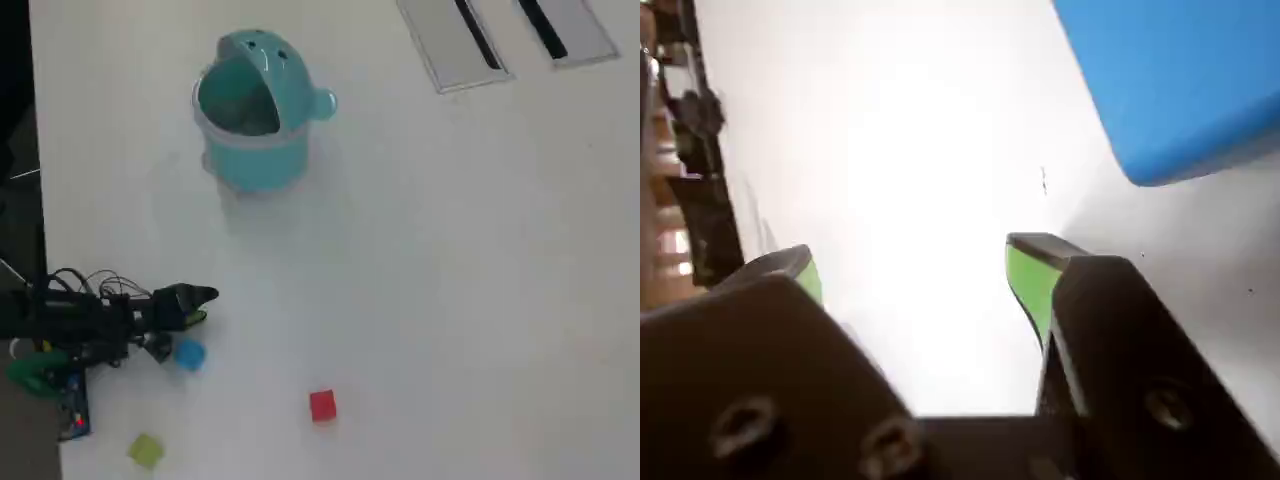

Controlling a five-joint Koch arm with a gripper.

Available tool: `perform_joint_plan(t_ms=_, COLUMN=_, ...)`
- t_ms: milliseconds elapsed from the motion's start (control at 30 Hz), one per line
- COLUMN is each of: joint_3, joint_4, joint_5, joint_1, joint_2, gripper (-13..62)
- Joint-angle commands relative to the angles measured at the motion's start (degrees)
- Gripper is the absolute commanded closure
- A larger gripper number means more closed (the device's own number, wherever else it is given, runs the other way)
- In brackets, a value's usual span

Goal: Grasp RGB lego blocks and put them in the bin one by one.

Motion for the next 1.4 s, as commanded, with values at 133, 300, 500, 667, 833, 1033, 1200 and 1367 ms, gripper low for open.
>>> perform_joint_plan(t_ms=133, joint_3=4.22, joint_4=-1.05, joint_5=0.79, joint_1=0.09, joint_2=4.04, gripper=15.2)
perform_joint_plan(t_ms=300, joint_3=4.22, joint_4=-1.14, joint_5=0.79, joint_1=0.0, joint_2=4.04, gripper=15.2)
perform_joint_plan(t_ms=500, joint_3=4.22, joint_4=-1.14, joint_5=0.79, joint_1=0.0, joint_2=4.04, gripper=15.2)
perform_joint_plan(t_ms=667, joint_3=4.22, joint_4=-1.14, joint_5=0.79, joint_1=-0.26, joint_2=4.04, gripper=15.3)
perform_joint_plan(t_ms=833, joint_3=4.04, joint_4=-5.36, joint_5=0.0, joint_1=-0.09, joint_2=4.04, gripper=16.4)
perform_joint_plan(t_ms=1033, joint_3=2.29, joint_4=-14.33, joint_5=-7.12, joint_1=2.2, joint_2=4.04, gripper=16.4)
perform_joint_plan(t_ms=1200, joint_3=-2.46, joint_4=-15.03, joint_5=-10.11, joint_1=5.45, joint_2=4.04, gripper=16.4)
perform_joint_plan(t_ms=1367, joint_3=-6.94, joint_4=-15.03, joint_5=-18.63, joint_1=10.02, joint_2=4.04, gripper=16.4)
